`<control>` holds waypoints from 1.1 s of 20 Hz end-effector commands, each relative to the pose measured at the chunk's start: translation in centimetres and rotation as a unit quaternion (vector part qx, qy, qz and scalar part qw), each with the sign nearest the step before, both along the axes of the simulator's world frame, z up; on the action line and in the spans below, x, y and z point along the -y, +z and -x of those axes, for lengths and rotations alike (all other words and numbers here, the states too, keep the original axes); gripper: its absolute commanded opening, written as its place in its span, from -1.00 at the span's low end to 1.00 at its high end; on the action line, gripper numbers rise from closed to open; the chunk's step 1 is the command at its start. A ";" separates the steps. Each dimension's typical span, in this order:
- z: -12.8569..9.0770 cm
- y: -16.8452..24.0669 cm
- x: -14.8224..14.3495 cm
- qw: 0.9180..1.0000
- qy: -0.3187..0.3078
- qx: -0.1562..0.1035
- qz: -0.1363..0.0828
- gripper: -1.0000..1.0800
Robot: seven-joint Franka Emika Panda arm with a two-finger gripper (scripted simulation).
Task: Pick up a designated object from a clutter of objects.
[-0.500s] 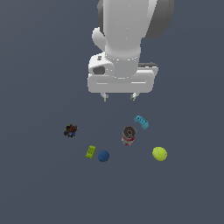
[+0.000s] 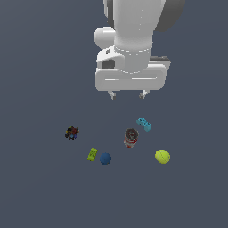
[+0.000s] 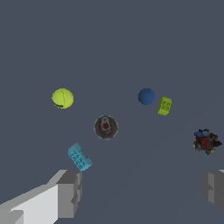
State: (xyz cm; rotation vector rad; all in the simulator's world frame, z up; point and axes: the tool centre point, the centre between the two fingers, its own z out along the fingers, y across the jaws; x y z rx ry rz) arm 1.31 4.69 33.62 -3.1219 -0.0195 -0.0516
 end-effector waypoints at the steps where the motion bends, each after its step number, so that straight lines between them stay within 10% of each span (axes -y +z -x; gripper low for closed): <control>1: 0.0 0.3 -0.3 1.000 0.000 0.002 -0.001 0.92; 22: -6.1 -8.7 2.9 1.000 -0.011 -0.005 0.000 0.92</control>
